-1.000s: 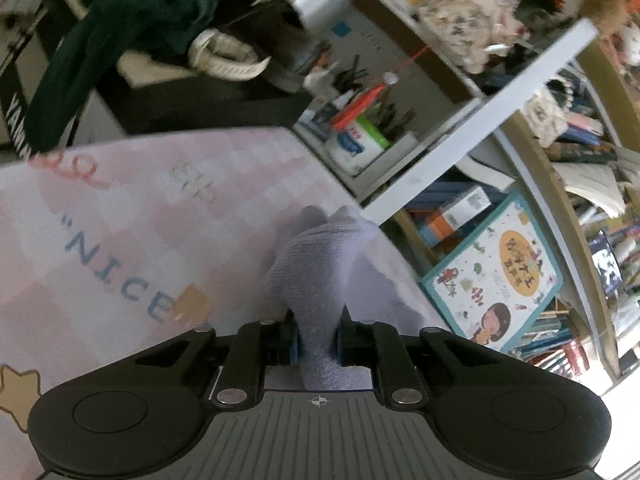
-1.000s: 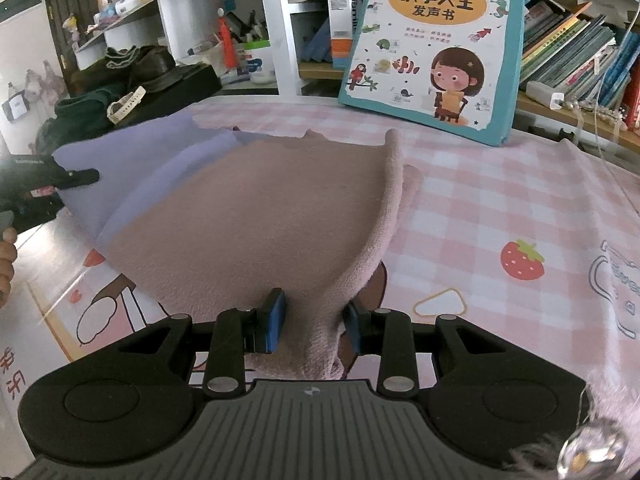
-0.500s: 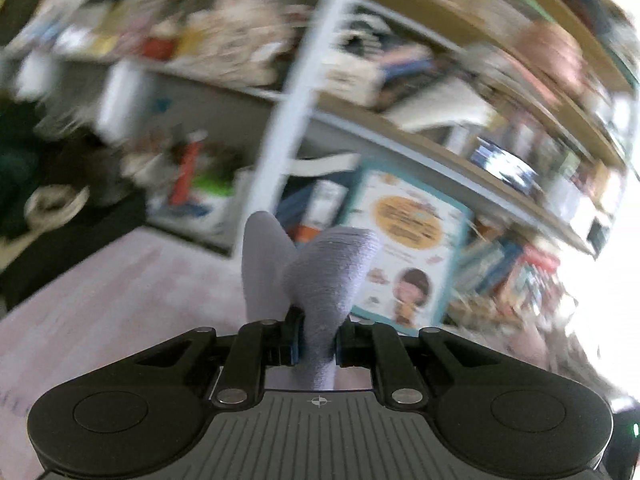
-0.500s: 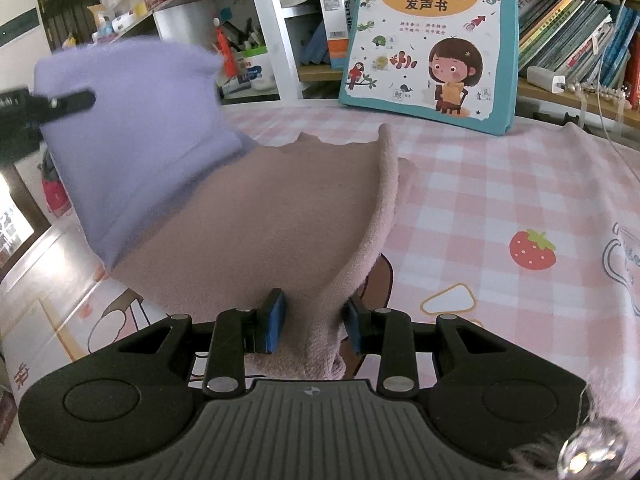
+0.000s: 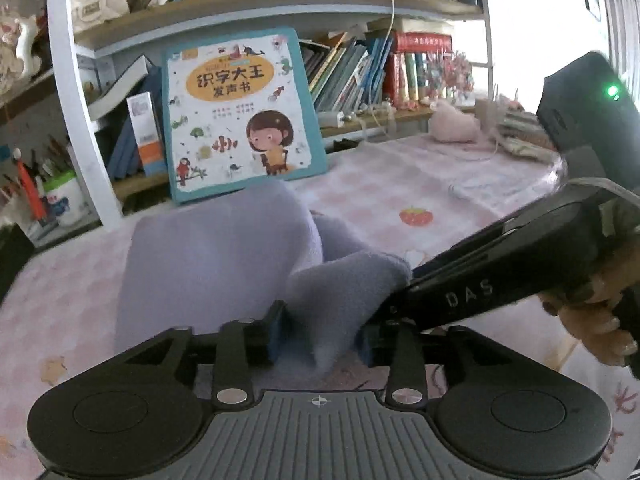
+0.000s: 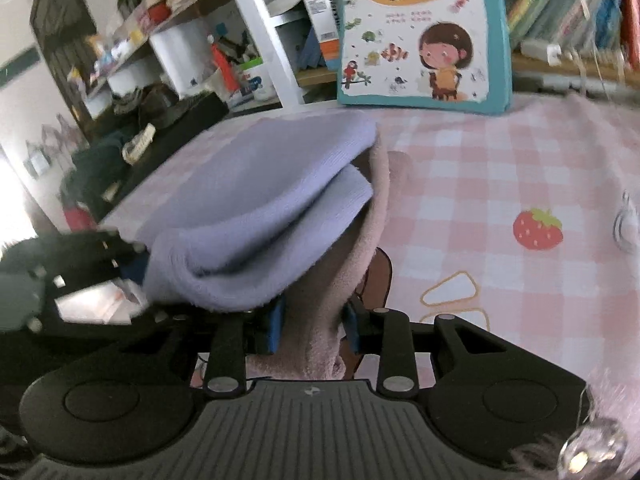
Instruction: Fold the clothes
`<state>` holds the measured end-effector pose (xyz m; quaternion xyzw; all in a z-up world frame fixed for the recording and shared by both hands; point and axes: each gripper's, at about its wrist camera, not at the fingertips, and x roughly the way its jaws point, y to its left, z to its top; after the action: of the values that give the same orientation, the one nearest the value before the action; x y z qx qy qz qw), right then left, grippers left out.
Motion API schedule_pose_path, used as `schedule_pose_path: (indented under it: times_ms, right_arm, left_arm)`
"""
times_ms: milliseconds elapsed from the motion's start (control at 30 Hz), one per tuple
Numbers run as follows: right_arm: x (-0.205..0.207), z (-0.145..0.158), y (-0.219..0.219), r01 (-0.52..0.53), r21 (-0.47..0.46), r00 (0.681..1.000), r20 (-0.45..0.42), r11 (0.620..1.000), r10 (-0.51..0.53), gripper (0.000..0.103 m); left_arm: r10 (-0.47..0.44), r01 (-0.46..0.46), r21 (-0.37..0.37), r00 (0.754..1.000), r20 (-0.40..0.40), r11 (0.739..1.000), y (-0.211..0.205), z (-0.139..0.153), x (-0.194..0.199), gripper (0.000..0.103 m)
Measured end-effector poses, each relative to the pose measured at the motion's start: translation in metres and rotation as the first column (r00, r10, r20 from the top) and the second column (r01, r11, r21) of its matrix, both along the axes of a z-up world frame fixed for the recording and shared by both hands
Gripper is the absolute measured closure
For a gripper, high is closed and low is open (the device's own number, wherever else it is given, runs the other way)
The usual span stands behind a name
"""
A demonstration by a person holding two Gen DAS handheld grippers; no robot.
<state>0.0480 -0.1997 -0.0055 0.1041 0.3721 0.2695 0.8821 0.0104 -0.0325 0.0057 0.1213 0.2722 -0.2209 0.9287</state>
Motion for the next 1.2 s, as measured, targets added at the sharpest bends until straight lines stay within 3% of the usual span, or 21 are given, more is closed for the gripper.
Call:
schedule_pose_path:
  times_ms: [133,300,433,533,700,867,1033,1200]
  right_arm:
    - [-0.005,0.004,-0.012,0.029,0.038,1.000,-0.014,0.999,-0.028,0.071]
    - [-0.014,0.014,-0.030,0.065,0.084,0.998,-0.013,0.994,-0.065,0.056]
    - [-0.019,0.019,-0.049,0.118,0.148,0.993,-0.027,0.982,-0.115,0.049]
    - [-0.019,0.023,-0.062,0.142,0.252,0.989,-0.068,0.957,-0.129,0.045]
    - [-0.006,0.025,-0.057,0.112,0.404,0.988,-0.145,0.908,-0.058,0.038]
    - [0.017,0.020,-0.033,0.125,0.373,0.976,-0.214,0.919,-0.046,0.037]
    - [0.038,0.019,-0.019,0.131,0.401,0.971,-0.236,0.907,-0.036,0.036]
    - [0.054,0.012,0.002,0.119,0.340,0.972,-0.233,0.933,-0.039,0.040]
  left_arm:
    - [-0.020,0.020,-0.029,1.000,-0.003,0.999,0.002,0.006,-0.005,0.039]
    - [-0.059,0.061,-0.084,0.998,0.027,0.995,0.011,0.016,-0.028,0.037]
    - [-0.032,0.047,-0.145,0.994,0.103,0.988,0.030,0.031,-0.053,0.037]
    - [0.024,0.001,-0.179,0.990,0.139,0.984,0.049,0.037,-0.050,0.037]
    - [0.146,-0.113,-0.199,0.977,0.158,0.973,0.078,0.039,-0.028,0.038]
    - [0.207,-0.181,-0.187,0.970,0.127,0.965,0.089,0.024,-0.003,0.038]
    - [0.163,-0.138,-0.160,0.975,0.150,0.977,0.084,0.015,0.000,0.039]
    - [0.105,-0.088,-0.111,0.981,0.163,0.990,0.073,0.007,0.004,0.039]
